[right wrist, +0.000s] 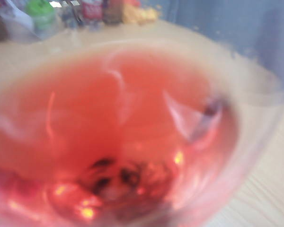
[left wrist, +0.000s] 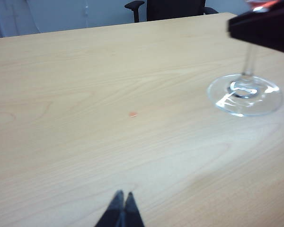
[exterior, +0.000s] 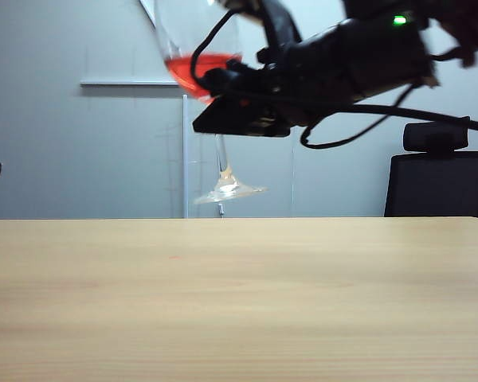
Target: Gently pick up the goblet, rotate it counterclockwise for two full turns (viewing from above), and then place it back on the table.
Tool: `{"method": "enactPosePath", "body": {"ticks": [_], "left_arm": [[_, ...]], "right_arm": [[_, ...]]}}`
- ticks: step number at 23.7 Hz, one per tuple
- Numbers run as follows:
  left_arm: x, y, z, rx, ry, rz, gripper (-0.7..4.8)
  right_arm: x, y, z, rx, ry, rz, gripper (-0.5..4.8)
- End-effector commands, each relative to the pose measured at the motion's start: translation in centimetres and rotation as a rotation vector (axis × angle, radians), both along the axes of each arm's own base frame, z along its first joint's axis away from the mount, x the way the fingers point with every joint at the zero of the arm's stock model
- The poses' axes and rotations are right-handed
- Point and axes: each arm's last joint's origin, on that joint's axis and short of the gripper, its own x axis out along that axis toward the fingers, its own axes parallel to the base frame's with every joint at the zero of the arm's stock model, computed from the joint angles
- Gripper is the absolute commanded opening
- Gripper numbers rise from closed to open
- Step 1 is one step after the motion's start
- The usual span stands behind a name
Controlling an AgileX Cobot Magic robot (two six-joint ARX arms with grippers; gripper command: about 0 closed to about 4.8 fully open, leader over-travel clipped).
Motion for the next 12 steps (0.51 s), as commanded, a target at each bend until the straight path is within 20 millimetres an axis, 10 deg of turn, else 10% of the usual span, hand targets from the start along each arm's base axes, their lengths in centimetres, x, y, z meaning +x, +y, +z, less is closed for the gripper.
{"method": "enactPosePath", "body": {"ticks": [1,12], "left_arm": [[0.0,0.0,0.2,-0.002,-0.015,-0.002,-0.05],[0.0,0.0,0.2,-0.002,-0.015,-0.003,-0.05]], "right_arm": [[-0.8,-0.6,0.8,0.117,-0.136,0.026,-0.09],[-2.9,-3.1,-0.6,0.445,-0.005,-0.007,-0.09]]}}
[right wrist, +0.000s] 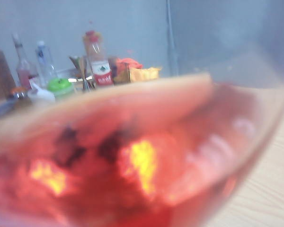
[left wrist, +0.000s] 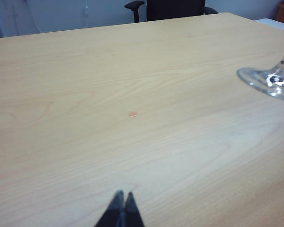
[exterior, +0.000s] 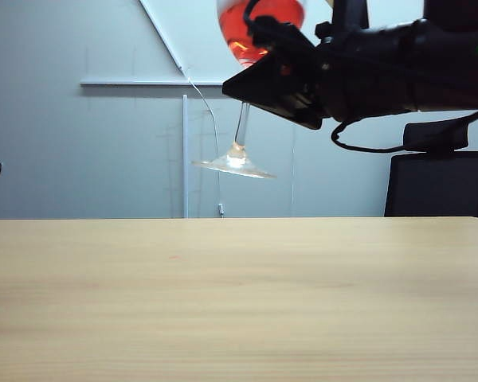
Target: Gently pick up the goblet, rotate it counterclockwise for two full turns (viewing from above), and then place it back on the table.
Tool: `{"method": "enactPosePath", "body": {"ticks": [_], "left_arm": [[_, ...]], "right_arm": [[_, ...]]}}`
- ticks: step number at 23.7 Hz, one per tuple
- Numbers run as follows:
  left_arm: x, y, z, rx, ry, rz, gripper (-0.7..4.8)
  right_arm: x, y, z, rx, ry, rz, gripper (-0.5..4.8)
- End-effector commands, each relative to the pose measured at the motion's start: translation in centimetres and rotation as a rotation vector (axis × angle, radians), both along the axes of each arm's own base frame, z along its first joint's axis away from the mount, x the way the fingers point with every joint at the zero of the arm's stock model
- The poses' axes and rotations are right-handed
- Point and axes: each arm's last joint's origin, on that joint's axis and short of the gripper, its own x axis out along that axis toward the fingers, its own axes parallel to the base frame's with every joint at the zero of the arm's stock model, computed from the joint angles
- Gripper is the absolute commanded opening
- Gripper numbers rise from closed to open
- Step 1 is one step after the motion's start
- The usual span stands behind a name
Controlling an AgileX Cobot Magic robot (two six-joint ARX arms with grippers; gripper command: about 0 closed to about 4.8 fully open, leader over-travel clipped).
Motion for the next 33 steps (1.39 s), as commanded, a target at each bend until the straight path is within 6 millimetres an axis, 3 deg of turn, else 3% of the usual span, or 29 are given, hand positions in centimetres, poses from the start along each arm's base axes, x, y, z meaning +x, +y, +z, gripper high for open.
{"method": "enactPosePath", "body": {"ticks": [1,7,15,23,33], "left_arm": [[0.0,0.0,0.2,-0.002,-0.015,-0.002,-0.05],[0.0,0.0,0.2,-0.003,-0.015,-0.002,-0.05],[0.0,0.0,0.2,-0.002,-0.015,-0.002,-0.05],[0.0,0.0,0.2,-0.003,-0.016,-0.002,-0.05],[-0.2,0.1,0.5,-0.022,-0.045,-0.002,-0.05]], "right_arm": [[-0.1,-0.2,0.9,0.103,-0.012,-0.004,-0.09],[0.5,-0.7,0.5,0.22,0.194,-0.051,-0.09],[1.8,-1.2,-0.5,0.177,0.345,-0.089,-0.09],[3.3,-0.2,-0.2,-0.002,0.345,-0.11,-0.09],[4.7,1.0,1.8,-0.137,0.245,-0.106,-0.09]]}}
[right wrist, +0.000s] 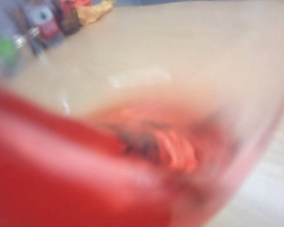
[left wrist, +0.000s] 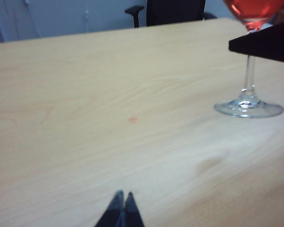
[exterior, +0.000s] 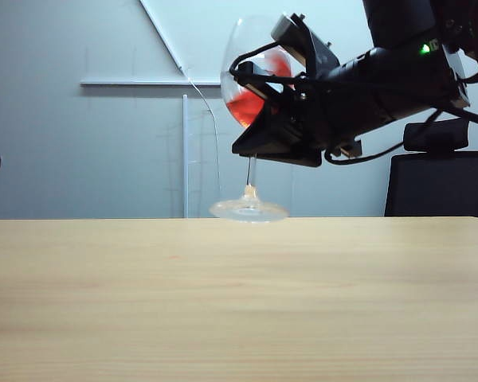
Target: Gently pick up the goblet, rotate it counterclockwise for two full turns (viewing from above), and then place it back on the table.
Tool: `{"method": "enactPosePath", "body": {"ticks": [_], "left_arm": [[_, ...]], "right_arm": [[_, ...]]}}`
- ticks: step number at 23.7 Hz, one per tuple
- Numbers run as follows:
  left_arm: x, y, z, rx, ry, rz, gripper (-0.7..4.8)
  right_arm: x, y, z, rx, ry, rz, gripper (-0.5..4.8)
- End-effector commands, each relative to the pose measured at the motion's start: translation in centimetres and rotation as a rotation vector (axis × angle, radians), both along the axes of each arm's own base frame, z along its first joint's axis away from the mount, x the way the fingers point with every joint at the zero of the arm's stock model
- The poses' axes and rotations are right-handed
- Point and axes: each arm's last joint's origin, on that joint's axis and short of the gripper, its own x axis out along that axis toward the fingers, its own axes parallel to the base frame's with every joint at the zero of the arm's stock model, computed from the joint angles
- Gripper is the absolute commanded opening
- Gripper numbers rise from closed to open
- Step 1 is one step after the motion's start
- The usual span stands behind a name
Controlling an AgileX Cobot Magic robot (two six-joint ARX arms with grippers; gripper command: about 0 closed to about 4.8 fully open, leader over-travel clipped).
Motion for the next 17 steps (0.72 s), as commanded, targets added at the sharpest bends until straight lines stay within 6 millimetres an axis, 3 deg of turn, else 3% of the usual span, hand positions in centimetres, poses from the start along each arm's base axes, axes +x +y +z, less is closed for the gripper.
{"method": "enactPosePath", "body": {"ticks": [1,17], "left_arm": [[-0.06,0.05,0.35,-0.01,-0.027,-0.002,-0.05],[-0.12,0.08,0.41,-0.015,-0.034,-0.002,-0.05]], "right_arm": [[0.44,0.38,1.47,-0.02,-0.088,0.018,-0.09],[-0.01,1.16,1.28,-0.314,-0.318,0.125,-0.09]]}}
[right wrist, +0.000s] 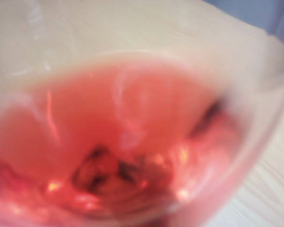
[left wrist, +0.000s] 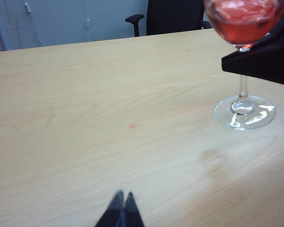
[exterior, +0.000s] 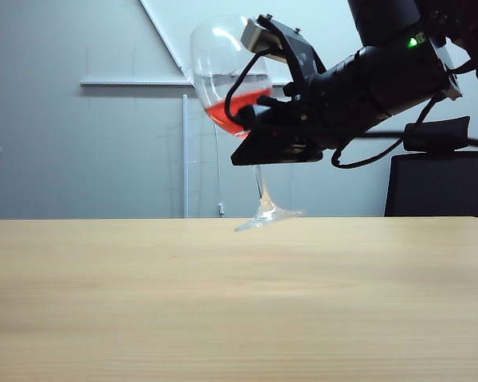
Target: Gently pick up the goblet, rotate it counterclockwise for two full turns (viewing from above), and then place it back on the table.
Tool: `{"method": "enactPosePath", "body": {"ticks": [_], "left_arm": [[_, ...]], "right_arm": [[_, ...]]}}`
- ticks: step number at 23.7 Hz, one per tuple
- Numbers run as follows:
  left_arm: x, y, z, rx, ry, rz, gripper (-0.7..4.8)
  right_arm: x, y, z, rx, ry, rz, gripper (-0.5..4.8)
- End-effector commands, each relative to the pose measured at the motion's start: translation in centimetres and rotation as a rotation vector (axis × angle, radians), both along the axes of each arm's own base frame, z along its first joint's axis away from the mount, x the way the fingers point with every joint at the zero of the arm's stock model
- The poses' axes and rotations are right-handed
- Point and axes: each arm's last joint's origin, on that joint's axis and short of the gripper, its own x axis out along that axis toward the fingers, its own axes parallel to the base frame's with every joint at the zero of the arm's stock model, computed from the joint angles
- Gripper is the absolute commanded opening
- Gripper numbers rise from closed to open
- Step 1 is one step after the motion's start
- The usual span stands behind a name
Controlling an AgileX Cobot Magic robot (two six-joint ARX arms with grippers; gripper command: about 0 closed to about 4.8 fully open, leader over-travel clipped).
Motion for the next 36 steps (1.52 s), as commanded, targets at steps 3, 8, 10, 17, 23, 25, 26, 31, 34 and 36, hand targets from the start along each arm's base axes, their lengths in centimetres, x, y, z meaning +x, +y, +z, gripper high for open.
{"method": "enactPosePath", "body": {"ticks": [3,8,10,17,23,25,26,31,34,36], "left_arm": [[0.0,0.0,0.2,-0.002,-0.015,-0.001,-0.05],[0.0,0.0,0.2,-0.002,-0.015,-0.001,-0.05],[0.0,0.0,0.2,-0.002,-0.015,-0.001,-0.05],[0.0,0.0,0.2,-0.002,-0.015,-0.001,-0.05],[0.0,0.0,0.2,-0.002,-0.015,-0.001,-0.05],[0.0,0.0,0.2,-0.002,-0.015,-0.001,-0.05],[0.0,0.0,0.2,-0.002,-0.015,0.0,-0.05],[0.0,0.0,0.2,-0.003,-0.016,0.0,-0.05],[0.0,0.0,0.3,-0.003,-0.017,0.0,-0.05],[0.0,0.0,0.3,-0.003,-0.017,0.0,-0.05]], "right_arm": [[-1.0,1.1,1.2,0.05,-0.153,0.071,-0.09],[-2.7,1.3,0.7,0.159,-0.228,0.107,-0.09],[-3.3,1.0,0.5,0.227,-0.22,0.103,-0.09],[-4.5,-0.8,-1.0,0.409,-0.099,0.061,-0.08],[-3.2,-2.5,-1.3,0.484,0.005,-0.04,-0.08],[-2.4,-3.0,-1.5,0.468,0.034,-0.081,-0.08],[-2.2,-3.1,-1.5,0.462,0.039,-0.086,-0.08],[-0.5,-2.4,-2.2,0.432,0.074,-0.053,-0.08],[0.6,-1.6,-2.8,0.381,0.044,-0.041,-0.08],[1.3,-1.2,-3.2,0.342,0.013,-0.034,-0.08]]}}
